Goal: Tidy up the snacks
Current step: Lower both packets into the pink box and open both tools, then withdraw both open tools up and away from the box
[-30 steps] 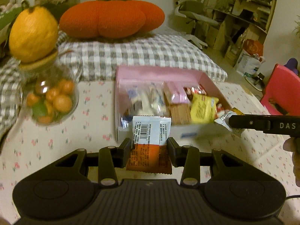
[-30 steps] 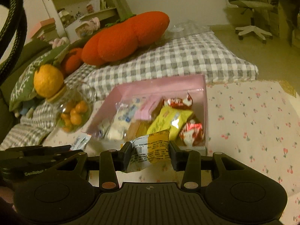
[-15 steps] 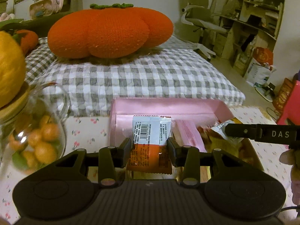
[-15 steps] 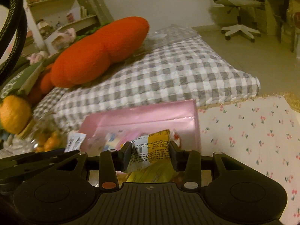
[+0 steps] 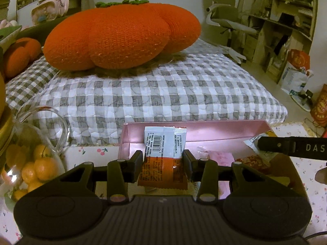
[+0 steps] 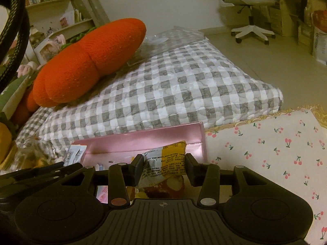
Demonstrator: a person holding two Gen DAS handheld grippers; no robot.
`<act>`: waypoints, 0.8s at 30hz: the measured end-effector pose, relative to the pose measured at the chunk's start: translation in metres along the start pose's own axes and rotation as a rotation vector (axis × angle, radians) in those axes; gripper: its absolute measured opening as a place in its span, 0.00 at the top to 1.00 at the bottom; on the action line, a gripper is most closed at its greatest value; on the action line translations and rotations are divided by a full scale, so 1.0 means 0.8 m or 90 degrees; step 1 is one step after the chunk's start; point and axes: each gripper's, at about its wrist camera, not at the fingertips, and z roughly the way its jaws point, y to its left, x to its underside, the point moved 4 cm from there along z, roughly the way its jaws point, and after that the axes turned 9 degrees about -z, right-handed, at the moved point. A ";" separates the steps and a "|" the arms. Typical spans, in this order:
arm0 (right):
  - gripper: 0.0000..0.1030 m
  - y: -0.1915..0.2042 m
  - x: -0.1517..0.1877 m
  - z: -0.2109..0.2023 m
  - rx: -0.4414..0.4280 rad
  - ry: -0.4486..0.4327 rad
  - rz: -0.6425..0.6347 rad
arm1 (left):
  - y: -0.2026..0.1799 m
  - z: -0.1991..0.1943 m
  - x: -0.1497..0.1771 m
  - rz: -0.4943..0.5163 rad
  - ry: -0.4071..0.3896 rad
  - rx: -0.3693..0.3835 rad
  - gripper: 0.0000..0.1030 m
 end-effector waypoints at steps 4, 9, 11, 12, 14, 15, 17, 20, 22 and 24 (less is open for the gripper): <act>0.42 0.000 0.001 -0.001 0.004 -0.004 0.002 | -0.003 0.002 0.000 0.005 -0.001 -0.003 0.44; 0.28 -0.002 0.000 -0.009 -0.013 -0.002 0.017 | -0.007 -0.005 0.003 0.021 -0.004 0.007 0.32; 0.26 -0.001 0.000 -0.013 -0.011 -0.001 0.015 | -0.008 -0.012 0.005 0.022 -0.007 0.007 0.27; 0.25 0.000 0.001 -0.017 -0.011 0.000 0.015 | -0.008 -0.014 0.006 0.022 -0.007 0.006 0.24; 0.25 0.001 0.002 -0.024 -0.013 0.002 0.017 | -0.007 -0.022 0.008 0.018 -0.006 0.005 0.22; 0.25 0.001 0.003 -0.028 -0.013 0.004 0.017 | -0.006 -0.027 0.009 0.015 -0.005 0.005 0.20; 0.22 0.002 0.005 -0.036 -0.013 0.004 0.017 | -0.006 -0.036 0.013 0.012 -0.004 0.004 0.18; 0.20 0.004 0.010 -0.052 -0.009 0.006 0.018 | -0.006 -0.049 0.018 0.016 -0.001 0.000 0.14; 0.20 0.006 0.013 -0.061 -0.009 0.009 0.016 | -0.005 -0.058 0.023 0.017 0.000 -0.002 0.12; 0.20 0.009 0.018 -0.071 -0.008 0.011 0.010 | -0.005 -0.064 0.027 0.012 0.003 -0.003 0.10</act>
